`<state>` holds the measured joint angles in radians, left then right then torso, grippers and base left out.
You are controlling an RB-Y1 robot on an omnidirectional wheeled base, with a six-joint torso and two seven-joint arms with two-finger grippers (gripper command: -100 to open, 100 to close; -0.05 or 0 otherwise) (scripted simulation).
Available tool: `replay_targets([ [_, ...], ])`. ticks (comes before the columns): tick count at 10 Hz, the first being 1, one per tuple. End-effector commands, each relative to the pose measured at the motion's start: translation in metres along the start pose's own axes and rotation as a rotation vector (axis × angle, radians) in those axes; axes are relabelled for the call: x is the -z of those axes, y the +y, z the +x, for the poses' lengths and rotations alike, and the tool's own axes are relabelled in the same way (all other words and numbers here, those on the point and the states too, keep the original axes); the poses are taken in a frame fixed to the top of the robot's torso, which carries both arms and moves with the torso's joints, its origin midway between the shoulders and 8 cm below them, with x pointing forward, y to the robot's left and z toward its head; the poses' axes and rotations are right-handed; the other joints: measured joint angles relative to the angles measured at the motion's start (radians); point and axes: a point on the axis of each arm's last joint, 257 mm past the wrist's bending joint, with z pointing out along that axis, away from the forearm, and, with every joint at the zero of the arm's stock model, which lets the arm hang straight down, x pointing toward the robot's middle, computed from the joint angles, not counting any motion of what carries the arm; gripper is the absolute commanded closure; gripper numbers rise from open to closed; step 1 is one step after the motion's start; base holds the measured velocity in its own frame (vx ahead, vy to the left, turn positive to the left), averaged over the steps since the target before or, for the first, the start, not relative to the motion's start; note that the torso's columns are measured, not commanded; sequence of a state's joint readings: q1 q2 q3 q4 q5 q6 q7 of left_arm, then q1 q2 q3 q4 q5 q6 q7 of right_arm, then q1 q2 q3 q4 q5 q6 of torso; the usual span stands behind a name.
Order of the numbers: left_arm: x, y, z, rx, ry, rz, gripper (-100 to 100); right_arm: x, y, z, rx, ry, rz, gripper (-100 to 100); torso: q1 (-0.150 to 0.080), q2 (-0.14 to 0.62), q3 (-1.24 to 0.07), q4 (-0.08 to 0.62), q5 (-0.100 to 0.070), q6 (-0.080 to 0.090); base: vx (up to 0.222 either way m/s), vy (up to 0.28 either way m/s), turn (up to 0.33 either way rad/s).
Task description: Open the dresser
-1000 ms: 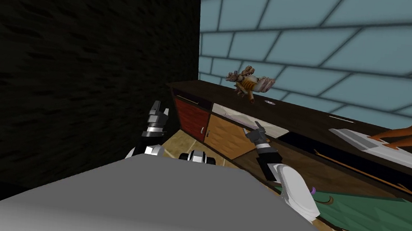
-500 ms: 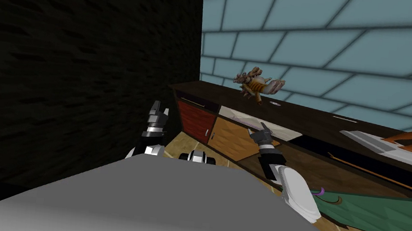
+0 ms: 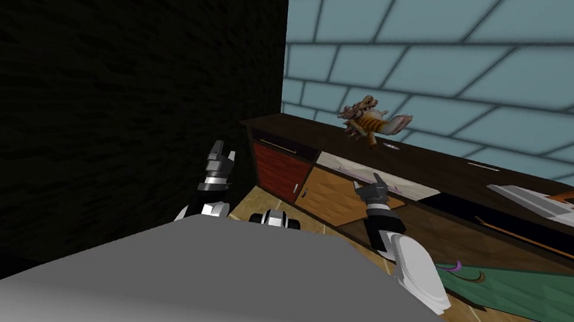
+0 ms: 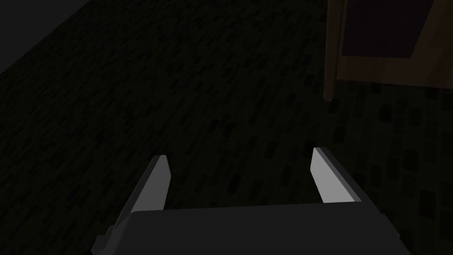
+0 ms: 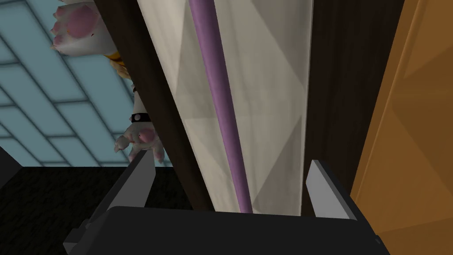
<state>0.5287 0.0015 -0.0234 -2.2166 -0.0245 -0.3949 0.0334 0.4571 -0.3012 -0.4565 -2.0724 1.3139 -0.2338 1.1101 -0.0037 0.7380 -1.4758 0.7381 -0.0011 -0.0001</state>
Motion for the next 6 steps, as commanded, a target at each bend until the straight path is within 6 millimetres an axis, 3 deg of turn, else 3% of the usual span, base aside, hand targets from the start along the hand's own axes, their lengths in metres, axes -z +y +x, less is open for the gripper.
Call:
replay_targets([
  [1,0.0,0.0,0.0,0.0,0.0,0.0,0,0.003,-0.006,0.022,0.015,0.068,0.024,-100,0.004,-0.002,-0.001,-0.001,0.001,0.0,0.046,0.218,-0.078],
  [4,0.0,0.0,0.0,0.0,0.0,0.0,0,0.008,-0.012,0.046,0.027,0.143,0.048,-100,0.003,0.001,0.0,0.0,0.001,0.0,0.038,0.196,-0.061],
  [5,0.0,0.0,0.0,0.0,0.0,0.0,0,0.008,-0.01,0.04,0.024,0.125,0.042,-100,0.002,0.0,0.0,0.0,0.0,0.0,0.019,0.083,-0.016],
  [6,0.0,0.0,0.0,0.0,0.0,0.0,0,0.012,-0.021,0.048,0.029,0.125,0.044,-100,-0.003,0.001,0.0,0.0,0.0,0.0,0.1,0.03,-0.032],
])
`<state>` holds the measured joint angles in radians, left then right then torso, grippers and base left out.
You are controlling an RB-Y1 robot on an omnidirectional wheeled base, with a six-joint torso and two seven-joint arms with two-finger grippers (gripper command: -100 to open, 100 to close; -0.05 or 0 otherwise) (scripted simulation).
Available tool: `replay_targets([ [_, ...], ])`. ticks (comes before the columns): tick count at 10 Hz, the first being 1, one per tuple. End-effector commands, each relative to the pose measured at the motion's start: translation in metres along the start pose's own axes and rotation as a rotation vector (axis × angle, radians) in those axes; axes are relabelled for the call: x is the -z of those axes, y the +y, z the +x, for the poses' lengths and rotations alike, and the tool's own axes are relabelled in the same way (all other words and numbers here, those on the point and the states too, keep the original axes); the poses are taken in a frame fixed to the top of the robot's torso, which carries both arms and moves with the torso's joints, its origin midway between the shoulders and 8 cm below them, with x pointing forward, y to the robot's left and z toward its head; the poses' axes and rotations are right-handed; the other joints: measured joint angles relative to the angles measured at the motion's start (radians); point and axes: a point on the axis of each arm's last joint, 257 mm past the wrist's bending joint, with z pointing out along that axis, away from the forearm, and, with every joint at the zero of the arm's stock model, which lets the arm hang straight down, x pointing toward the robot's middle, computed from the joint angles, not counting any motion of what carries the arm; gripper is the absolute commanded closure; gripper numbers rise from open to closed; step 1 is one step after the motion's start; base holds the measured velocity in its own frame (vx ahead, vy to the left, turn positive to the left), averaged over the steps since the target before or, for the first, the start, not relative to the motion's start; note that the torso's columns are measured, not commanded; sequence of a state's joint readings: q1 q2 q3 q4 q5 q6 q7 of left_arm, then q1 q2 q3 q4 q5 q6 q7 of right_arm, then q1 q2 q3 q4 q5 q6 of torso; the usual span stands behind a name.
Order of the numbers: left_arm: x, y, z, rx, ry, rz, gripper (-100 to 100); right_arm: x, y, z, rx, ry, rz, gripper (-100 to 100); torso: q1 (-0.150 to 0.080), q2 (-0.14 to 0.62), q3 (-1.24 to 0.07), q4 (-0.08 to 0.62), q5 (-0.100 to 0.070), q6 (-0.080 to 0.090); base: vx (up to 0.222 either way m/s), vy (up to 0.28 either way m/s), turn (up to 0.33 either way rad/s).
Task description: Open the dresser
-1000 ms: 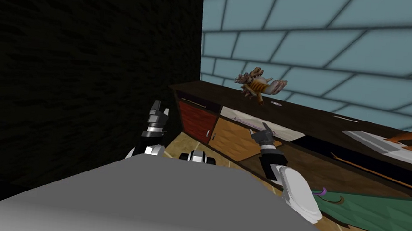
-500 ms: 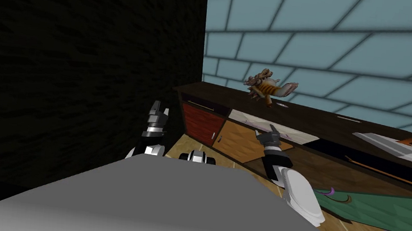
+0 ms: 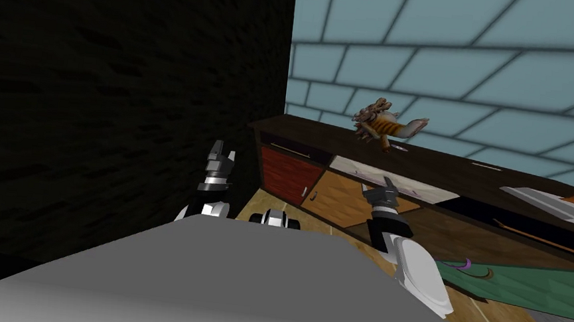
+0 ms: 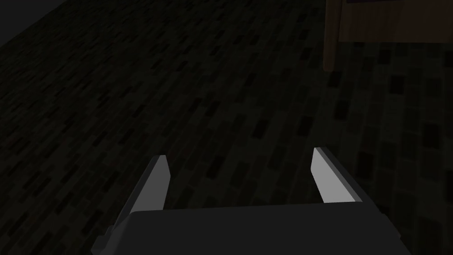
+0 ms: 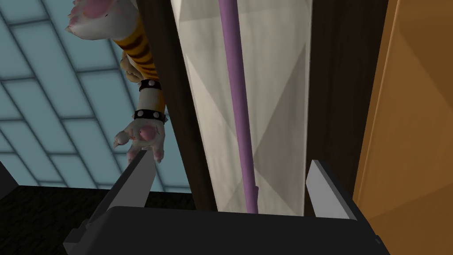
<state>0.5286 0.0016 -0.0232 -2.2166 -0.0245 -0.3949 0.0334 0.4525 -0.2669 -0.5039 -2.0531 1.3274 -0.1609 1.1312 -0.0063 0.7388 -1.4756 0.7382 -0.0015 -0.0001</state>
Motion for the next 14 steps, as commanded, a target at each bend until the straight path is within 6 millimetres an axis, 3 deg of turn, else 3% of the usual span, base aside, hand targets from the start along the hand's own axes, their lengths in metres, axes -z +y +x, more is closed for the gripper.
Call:
replay_targets([
  [1,0.0,0.0,0.0,0.0,0.0,0.0,0,0.004,-0.015,0.01,0.005,-0.008,0.001,-100,0.0,-0.004,-0.002,-0.001,0.0,0.0,0.158,0.05,-0.038],
  [2,0.0,0.0,0.0,0.0,0.0,0.0,0,0.002,-0.012,0.008,0.007,-0.006,0.0,-100,0.004,-0.006,-0.004,-0.002,0.001,0.0,0.07,0.025,-0.008],
  [3,0.0,0.0,0.0,0.0,0.0,0.0,0,0.001,-0.003,0.002,0.001,-0.001,0.0,100,0.005,0.0,-0.001,0.0,0.001,0.0,-0.068,-0.016,0.054],
  [8,0.0,0.0,0.0,0.0,0.0,0.0,0,0.006,-0.022,0.001,-0.002,-0.03,0.011,100,0.01,0.01,0.005,0.006,0.006,0.003,-0.149,0.067,-0.045],
  [9,0.0,0.0,0.0,0.0,0.0,0.0,0,0.007,-0.012,0.001,-0.003,-0.028,-0.006,100,0.01,0.009,0.004,0.007,0.008,0.003,-0.095,0.041,-0.003],
  [10,0.0,0.0,0.0,0.0,0.0,0.0,0,0.011,-0.02,0.009,-0.01,-0.033,-0.016,-100,0.009,0.002,0.0,0.006,0.009,0.003,0.026,0.033,-0.058],
  [14,0.0,0.0,0.0,0.0,0.0,0.0,0,0.017,-0.049,0.021,-0.018,-0.055,-0.021,-100,0.006,-0.004,-0.003,-0.001,0.002,0.0,0.083,0.059,-0.066],
])
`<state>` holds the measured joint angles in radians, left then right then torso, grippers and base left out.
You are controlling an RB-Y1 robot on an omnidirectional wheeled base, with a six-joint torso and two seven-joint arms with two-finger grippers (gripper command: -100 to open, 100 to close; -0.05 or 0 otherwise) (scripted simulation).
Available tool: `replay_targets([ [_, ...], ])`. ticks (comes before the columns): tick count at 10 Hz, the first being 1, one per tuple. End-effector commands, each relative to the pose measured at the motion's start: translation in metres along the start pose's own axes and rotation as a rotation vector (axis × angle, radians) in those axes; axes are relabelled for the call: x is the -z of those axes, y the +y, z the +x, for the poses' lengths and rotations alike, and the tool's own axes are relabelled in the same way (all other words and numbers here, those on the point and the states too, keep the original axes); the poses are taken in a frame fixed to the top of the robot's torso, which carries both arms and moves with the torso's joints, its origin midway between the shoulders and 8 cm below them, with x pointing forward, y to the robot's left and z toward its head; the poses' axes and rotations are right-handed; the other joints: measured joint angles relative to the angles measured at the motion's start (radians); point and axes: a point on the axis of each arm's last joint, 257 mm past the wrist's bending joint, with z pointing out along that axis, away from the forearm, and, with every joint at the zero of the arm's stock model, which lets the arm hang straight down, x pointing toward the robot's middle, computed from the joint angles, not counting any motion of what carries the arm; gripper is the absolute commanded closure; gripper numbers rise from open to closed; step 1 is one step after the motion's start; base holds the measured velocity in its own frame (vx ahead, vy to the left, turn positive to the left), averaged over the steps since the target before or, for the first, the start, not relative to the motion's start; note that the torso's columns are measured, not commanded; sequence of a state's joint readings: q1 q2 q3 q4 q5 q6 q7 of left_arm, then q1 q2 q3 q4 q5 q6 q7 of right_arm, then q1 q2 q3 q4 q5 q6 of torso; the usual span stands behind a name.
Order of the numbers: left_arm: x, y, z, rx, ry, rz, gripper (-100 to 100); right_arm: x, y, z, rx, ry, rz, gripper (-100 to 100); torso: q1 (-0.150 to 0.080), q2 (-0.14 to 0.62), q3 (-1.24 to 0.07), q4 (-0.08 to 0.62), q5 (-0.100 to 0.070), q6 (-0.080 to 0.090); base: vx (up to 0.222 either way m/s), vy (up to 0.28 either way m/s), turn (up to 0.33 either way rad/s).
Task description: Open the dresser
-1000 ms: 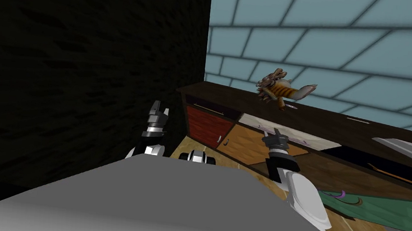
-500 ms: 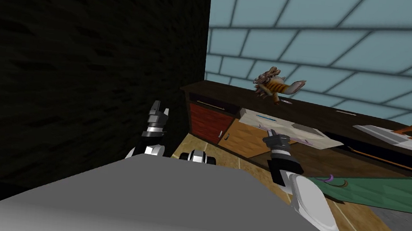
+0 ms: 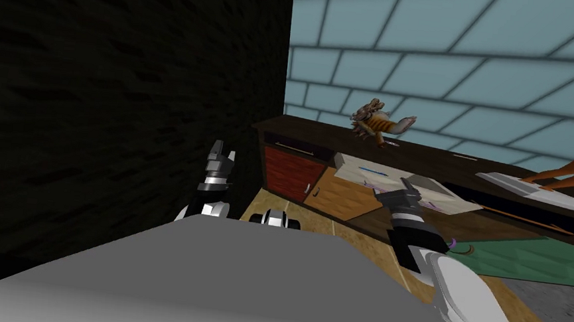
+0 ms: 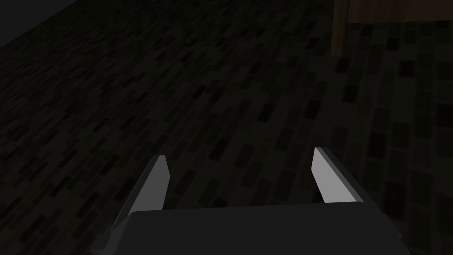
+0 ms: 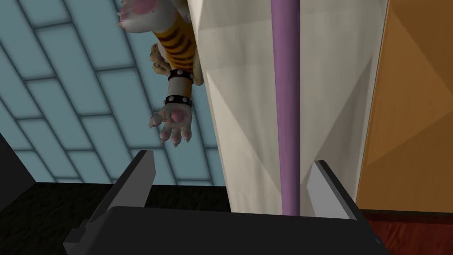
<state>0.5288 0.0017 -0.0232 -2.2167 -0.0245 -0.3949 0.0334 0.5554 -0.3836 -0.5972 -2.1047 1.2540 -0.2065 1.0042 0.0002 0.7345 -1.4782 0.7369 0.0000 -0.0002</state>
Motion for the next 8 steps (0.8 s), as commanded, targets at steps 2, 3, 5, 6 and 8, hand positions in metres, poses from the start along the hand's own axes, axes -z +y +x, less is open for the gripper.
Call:
replay_targets([
  [2,0.0,0.0,0.0,0.0,0.0,0.0,0,0.005,-0.027,0.004,-0.006,-0.031,-0.011,-100,-0.001,0.006,0.004,0.002,0.0,0.0,0.056,0.045,-0.051],
  [3,0.0,0.0,0.0,0.0,0.0,0.0,0,0.005,-0.027,0.004,-0.006,-0.031,-0.011,-100,0.002,0.007,0.004,0.004,0.003,0.0,0.048,0.045,-0.042],
  [5,0.0,0.0,0.0,0.0,0.0,0.0,0,0.006,-0.021,0.004,-0.01,-0.025,-0.021,0,0.004,0.009,0.005,0.004,0.004,0.0,0.013,0.005,-0.008],
  [6,0.0,0.0,0.0,0.0,0.0,0.0,0,0.007,-0.019,0.004,-0.011,-0.023,-0.024,0,0.003,0.008,0.004,0.004,0.003,0.0,0.0,0.0,0.0],
  [8,0.0,0.0,0.0,0.0,0.0,0.0,0,0.007,-0.017,0.005,-0.012,-0.021,-0.028,0,0.002,0.005,0.003,0.003,0.002,0.0,0.0,0.0,0.0],
])
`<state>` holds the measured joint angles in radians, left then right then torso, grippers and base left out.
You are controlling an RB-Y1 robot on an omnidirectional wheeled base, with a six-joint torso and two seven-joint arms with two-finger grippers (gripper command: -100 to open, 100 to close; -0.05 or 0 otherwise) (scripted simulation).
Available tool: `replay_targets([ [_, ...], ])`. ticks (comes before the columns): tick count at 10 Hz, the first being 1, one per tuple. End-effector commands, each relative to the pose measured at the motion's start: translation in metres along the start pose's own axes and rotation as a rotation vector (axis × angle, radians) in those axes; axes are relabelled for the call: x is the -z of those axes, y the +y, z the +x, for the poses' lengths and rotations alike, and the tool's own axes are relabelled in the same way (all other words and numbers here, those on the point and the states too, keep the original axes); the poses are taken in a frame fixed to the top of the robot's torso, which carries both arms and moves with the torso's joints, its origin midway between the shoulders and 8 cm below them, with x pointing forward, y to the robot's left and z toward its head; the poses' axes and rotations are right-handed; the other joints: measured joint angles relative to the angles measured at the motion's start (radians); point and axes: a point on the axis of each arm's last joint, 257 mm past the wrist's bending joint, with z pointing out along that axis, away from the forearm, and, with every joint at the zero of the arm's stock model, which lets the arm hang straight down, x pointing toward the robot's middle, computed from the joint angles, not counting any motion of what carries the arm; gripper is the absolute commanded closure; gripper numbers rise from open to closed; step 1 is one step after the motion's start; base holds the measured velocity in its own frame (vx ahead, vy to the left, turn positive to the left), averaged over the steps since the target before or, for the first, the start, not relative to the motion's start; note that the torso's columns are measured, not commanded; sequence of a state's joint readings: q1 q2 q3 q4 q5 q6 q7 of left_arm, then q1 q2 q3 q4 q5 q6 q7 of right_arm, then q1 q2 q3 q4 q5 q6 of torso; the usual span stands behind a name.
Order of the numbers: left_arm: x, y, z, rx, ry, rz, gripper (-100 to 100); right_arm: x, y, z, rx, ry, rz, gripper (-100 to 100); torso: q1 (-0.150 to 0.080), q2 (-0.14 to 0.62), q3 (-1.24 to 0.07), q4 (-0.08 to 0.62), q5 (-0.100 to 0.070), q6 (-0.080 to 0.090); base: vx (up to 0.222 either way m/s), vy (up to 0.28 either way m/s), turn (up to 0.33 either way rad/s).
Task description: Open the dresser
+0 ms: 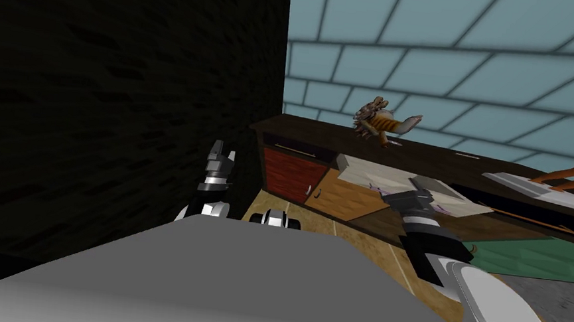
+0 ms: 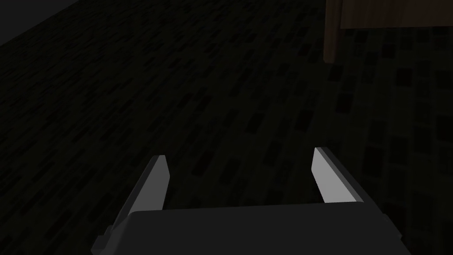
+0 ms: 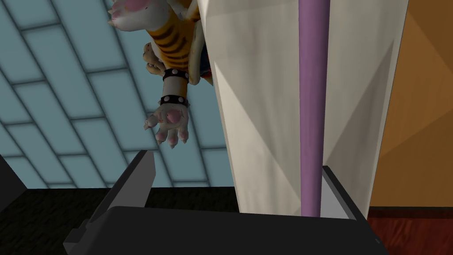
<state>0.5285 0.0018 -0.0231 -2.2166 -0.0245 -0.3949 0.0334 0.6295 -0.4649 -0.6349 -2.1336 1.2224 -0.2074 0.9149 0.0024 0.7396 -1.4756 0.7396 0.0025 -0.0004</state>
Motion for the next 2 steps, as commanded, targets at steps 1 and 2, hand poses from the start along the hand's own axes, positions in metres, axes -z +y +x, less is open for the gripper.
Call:
replay_targets([
  [1,0.0,0.0,0.0,0.0,0.0,0.0,0,0.0003,0.0009,0.0004,0.0,0.001,-0.002,0,-0.001,-0.001,-0.001,0.0,0.0,0.0,0.0,0.0,0.0],
  [2,0.0,0.0,0.0,0.0,0.0,0.0,0,0.0005,0.0015,0.0007,-0.001,0.001,-0.003,0,-0.001,-0.001,-0.001,-0.001,-0.001,0.0,0.0,0.0,0.0],
])
